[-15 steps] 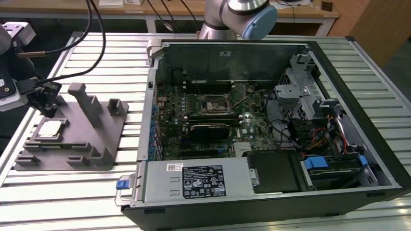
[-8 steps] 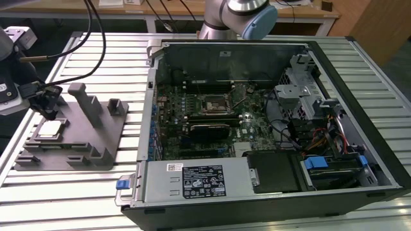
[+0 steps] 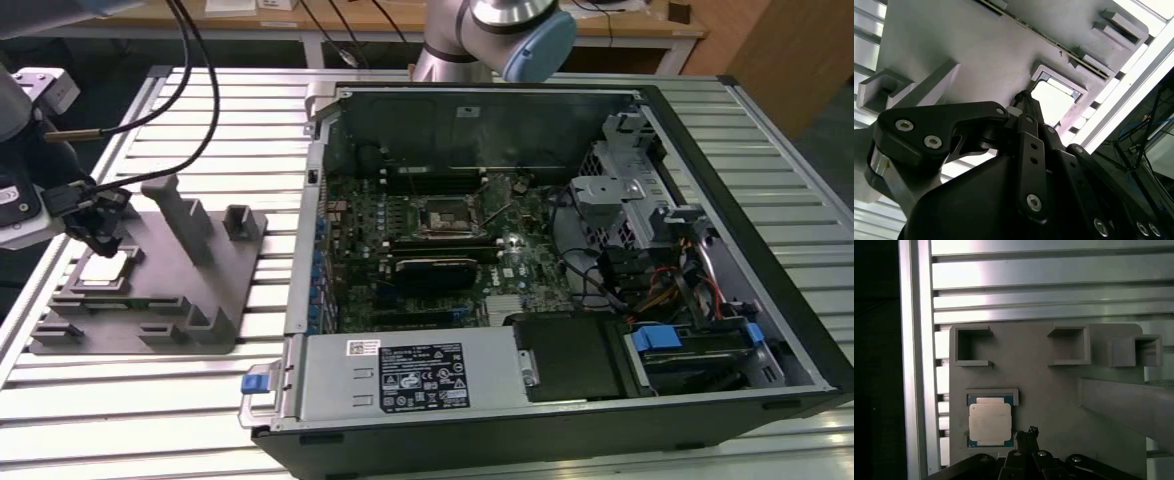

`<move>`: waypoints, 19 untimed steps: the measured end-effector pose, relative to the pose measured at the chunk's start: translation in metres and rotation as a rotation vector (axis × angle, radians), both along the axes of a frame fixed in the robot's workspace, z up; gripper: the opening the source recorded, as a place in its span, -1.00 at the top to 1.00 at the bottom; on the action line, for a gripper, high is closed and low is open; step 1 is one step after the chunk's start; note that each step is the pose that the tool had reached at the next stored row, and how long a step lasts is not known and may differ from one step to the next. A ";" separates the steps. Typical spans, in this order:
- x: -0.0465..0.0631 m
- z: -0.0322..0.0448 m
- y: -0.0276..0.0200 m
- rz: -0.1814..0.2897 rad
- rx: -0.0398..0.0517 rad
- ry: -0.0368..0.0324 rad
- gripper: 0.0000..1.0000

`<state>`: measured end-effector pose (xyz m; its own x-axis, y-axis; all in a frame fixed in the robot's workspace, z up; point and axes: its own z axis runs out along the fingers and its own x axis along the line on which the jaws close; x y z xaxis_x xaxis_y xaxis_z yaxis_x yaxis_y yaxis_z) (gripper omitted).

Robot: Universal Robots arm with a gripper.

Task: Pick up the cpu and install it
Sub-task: 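Pick up the cpu and move it towards the insertion slot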

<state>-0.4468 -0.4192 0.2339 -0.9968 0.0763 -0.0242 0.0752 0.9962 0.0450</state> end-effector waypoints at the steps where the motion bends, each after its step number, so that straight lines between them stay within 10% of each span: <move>1: -0.001 -0.0016 0.0000 0.000 0.0000 0.0000 0.79; 19: -0.021 -0.0236 -0.0001 0.000 0.0000 0.0001 0.79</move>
